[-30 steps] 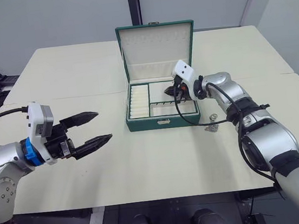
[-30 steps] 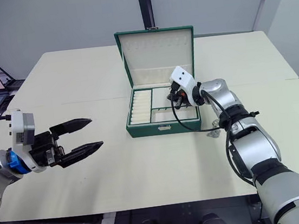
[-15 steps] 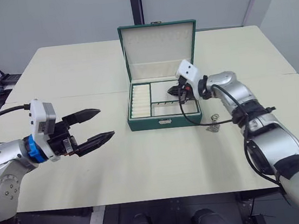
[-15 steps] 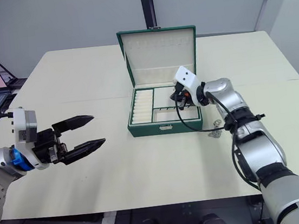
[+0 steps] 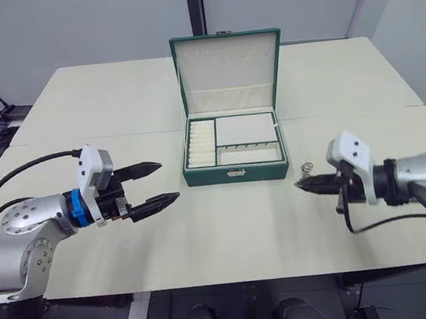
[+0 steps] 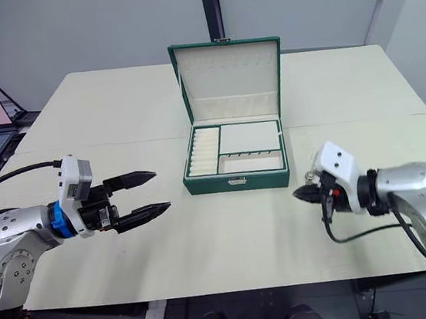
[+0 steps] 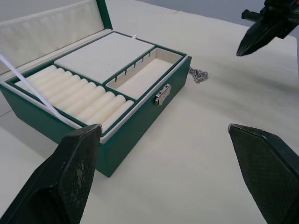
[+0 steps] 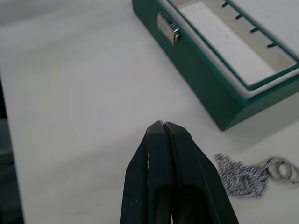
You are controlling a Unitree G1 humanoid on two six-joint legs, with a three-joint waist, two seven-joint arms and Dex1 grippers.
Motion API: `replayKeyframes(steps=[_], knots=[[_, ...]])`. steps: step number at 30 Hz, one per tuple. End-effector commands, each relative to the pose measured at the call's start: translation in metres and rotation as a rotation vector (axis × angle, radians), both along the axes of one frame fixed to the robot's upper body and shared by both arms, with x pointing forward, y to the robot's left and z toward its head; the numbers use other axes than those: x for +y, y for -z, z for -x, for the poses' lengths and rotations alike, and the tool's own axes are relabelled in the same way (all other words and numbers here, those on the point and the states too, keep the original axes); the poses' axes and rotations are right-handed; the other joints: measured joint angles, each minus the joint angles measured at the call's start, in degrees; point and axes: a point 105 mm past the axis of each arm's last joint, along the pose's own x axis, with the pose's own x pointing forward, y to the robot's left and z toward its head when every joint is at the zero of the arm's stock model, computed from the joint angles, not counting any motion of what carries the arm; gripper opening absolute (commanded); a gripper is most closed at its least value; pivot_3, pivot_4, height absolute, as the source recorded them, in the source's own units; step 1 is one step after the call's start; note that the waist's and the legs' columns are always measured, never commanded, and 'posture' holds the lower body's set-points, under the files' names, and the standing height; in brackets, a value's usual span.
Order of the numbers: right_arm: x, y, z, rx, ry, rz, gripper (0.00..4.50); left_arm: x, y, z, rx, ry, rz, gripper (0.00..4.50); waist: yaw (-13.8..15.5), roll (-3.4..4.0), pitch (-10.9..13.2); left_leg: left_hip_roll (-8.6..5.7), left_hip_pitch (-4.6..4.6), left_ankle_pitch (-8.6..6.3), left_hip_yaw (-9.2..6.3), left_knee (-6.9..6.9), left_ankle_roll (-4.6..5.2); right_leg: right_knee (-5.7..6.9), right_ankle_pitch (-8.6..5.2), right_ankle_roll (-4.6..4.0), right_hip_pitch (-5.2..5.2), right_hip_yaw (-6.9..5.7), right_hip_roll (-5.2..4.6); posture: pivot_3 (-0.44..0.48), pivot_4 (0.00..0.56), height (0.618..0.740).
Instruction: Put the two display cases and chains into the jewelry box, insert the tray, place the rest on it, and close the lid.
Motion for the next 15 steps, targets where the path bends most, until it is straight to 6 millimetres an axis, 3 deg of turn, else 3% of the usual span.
replayKeyframes(steps=[1,5,8,15], knots=[[-0.002,0.006,0.034,0.058,0.017,-0.010,0.40,0.000,-0.006,0.005,0.003,0.039,0.008,4.50,0.2,-0.02,0.0,0.00,0.00,0.00,-0.01,0.00,0.00,-0.03,0.00,0.00,0.03,-0.01,0.00,0.000,0.150,0.740],[-0.002,0.023,0.057,0.129,0.046,-0.025,1.25,0.002,-0.001,0.014,0.040,0.066,0.002,4.50,-0.1,-0.09,0.0,-0.03,-0.02,-0.01,0.00,0.02,0.01,-0.08,0.00,0.00,0.04,0.02,-0.02,0.000,0.150,0.740],[-0.003,0.030,0.068,0.152,0.089,-0.043,2.00,0.008,0.001,0.024,-0.032,0.084,-0.038,4.50,-0.2,-0.11,0.0,-0.02,0.01,-0.03,0.00,0.02,0.04,-0.03,0.00,0.00,0.04,0.04,-0.01,0.000,0.150,0.740],[-0.002,0.035,0.077,0.167,0.126,-0.064,4.02,0.013,0.005,0.039,-0.018,0.122,-0.052,4.50,0.0,-0.25,-0.1,-0.03,0.01,-0.05,-0.05,0.03,0.08,-0.05,0.00,0.01,0.08,-0.03,-0.03,0.000,0.150,0.740]])
